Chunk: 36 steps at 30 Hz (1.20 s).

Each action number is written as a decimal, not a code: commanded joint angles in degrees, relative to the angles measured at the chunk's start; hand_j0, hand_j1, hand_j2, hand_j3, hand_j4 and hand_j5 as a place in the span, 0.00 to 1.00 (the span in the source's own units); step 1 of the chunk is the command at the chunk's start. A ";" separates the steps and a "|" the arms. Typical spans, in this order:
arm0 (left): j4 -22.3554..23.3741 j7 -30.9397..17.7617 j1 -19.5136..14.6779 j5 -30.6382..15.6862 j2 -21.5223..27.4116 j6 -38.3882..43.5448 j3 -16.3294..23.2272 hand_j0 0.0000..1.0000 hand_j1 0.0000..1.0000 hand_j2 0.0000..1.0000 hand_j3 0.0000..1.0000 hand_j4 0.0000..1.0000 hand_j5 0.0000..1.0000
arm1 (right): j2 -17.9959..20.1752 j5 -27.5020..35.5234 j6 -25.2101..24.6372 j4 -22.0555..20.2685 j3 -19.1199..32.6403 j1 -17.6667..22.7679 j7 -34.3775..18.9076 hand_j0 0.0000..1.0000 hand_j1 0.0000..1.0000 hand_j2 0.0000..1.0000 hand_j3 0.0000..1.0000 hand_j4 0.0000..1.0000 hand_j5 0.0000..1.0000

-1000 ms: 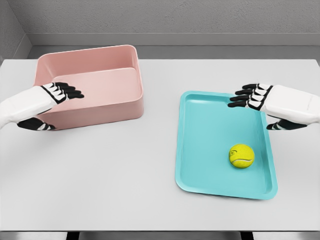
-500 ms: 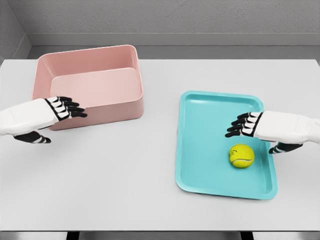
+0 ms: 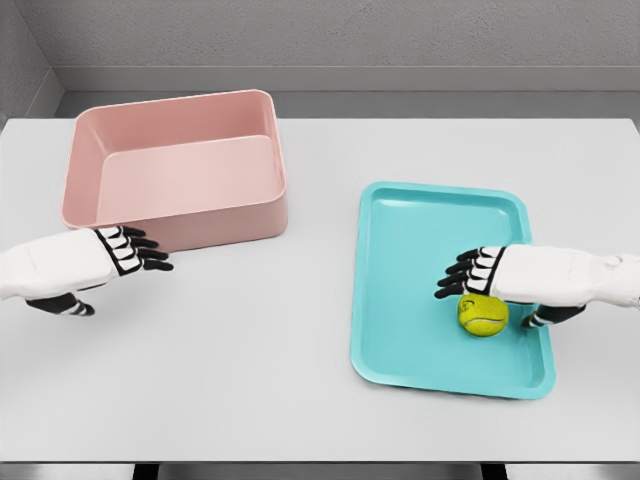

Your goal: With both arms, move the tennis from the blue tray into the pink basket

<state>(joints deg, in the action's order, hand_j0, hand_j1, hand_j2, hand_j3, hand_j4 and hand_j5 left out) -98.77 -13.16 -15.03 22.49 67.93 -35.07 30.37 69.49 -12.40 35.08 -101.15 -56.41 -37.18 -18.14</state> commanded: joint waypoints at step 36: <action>-0.11 -0.03 0.26 -0.78 0.18 0.07 -0.05 1.00 1.00 1.00 1.00 1.00 1.00 | -6.74 -0.88 -0.08 6.75 -1.95 0.00 -5.41 1.00 1.00 1.00 1.00 1.00 1.00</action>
<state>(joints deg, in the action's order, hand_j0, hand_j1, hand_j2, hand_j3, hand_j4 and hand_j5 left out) -98.90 -13.21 -14.77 22.07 68.04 -35.06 30.35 62.87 -13.62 35.10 -94.69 -58.40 -37.18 -23.40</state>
